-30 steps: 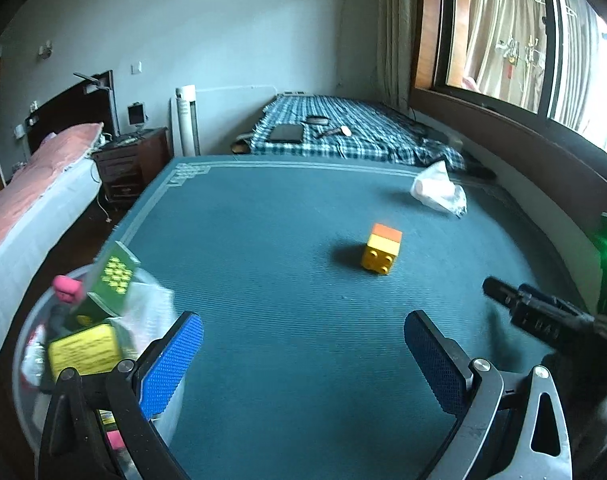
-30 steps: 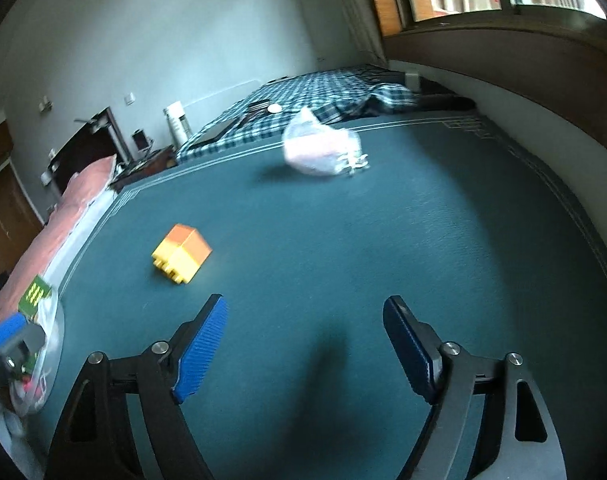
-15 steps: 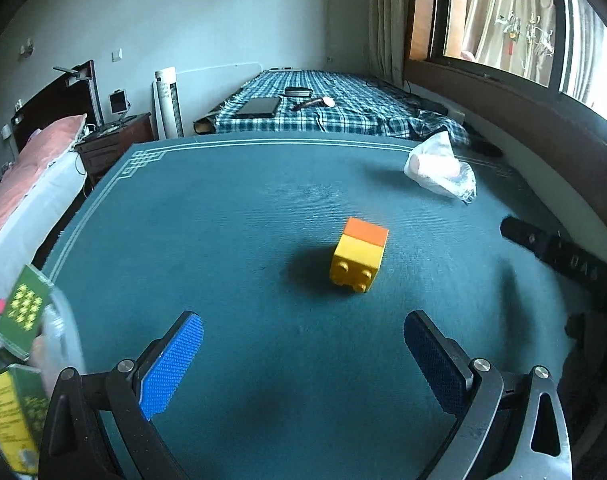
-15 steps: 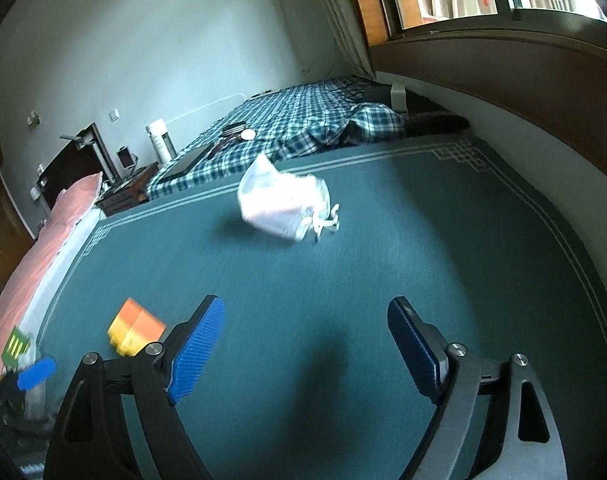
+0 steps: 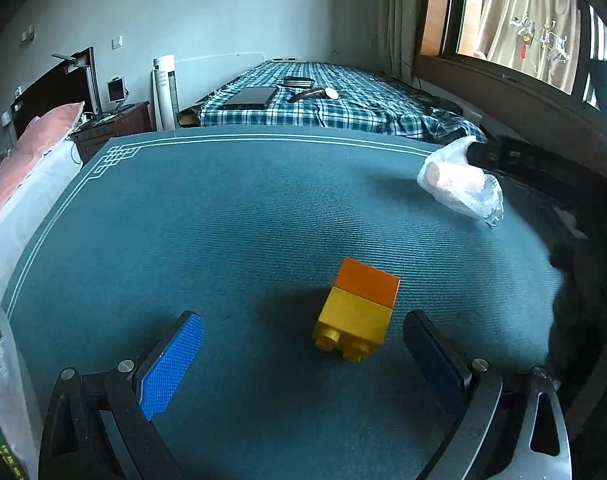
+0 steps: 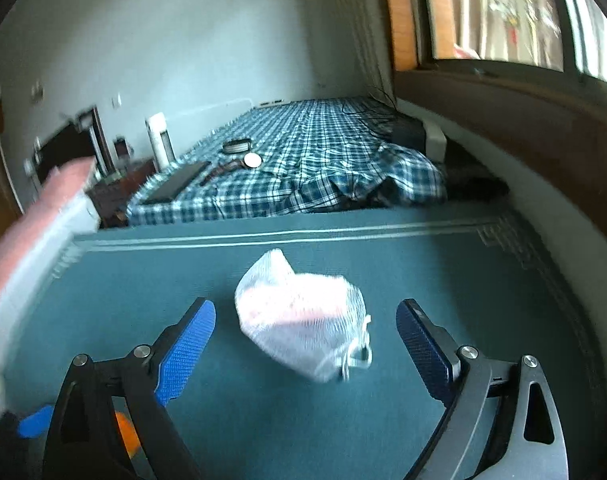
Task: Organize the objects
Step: 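Grasp the orange-yellow block with the left gripper while the right grasps the mesh bag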
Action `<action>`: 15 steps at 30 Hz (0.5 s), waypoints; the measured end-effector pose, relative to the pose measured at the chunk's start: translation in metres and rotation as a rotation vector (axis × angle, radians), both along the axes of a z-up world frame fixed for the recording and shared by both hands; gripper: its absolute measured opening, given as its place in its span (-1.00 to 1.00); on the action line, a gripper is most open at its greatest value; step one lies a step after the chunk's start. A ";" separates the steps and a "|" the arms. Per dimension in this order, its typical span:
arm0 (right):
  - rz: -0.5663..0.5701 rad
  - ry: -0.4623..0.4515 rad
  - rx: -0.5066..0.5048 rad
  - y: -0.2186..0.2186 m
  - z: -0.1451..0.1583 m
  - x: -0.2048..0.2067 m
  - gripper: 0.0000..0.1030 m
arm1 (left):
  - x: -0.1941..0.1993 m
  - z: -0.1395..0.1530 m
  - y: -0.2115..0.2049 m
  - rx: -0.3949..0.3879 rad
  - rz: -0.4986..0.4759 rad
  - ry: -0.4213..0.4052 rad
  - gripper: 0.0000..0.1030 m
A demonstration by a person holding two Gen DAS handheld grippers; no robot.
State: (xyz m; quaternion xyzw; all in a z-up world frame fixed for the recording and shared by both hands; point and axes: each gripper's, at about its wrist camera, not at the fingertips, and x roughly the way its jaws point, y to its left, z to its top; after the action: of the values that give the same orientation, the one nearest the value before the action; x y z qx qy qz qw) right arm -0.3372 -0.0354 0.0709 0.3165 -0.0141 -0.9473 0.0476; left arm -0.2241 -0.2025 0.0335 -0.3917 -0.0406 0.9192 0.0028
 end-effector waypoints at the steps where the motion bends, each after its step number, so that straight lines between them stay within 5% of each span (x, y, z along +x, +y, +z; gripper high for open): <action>1: 0.005 -0.011 0.017 -0.003 -0.003 -0.006 0.81 | -0.001 0.000 0.001 0.003 -0.002 -0.002 0.90; 8: 0.022 -0.112 0.045 -0.009 -0.028 -0.034 0.79 | -0.012 -0.005 -0.001 0.034 -0.019 -0.034 0.58; 11: 0.033 -0.117 0.043 -0.010 -0.030 -0.035 0.40 | -0.012 -0.005 -0.001 0.041 -0.016 -0.030 0.47; 15: 0.037 -0.102 0.030 -0.007 -0.030 -0.031 0.39 | -0.011 -0.005 -0.001 0.050 -0.021 -0.023 0.21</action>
State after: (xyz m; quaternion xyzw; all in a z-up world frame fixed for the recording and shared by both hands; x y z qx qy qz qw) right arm -0.3681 -0.0428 0.0412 0.3653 0.0037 -0.9289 0.0597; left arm -0.2355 -0.2035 0.0283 -0.4026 -0.0593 0.9132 0.0220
